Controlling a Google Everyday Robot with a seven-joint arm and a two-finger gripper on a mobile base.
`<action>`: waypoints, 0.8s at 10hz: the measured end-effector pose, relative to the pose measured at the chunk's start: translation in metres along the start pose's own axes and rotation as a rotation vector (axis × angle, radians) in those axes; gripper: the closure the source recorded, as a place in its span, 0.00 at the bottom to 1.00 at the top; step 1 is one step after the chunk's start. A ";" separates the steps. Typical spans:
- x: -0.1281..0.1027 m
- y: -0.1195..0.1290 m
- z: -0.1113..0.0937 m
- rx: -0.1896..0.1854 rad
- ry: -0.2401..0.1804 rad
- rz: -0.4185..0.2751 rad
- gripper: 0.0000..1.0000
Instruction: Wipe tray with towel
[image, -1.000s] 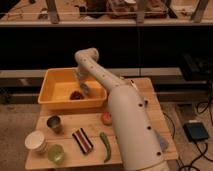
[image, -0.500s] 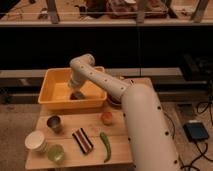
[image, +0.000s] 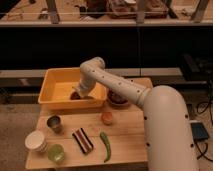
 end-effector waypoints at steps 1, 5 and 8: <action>-0.005 0.012 0.002 -0.012 -0.003 0.025 1.00; 0.037 0.068 0.024 -0.081 -0.001 0.098 1.00; 0.085 0.083 0.040 -0.116 0.005 0.100 1.00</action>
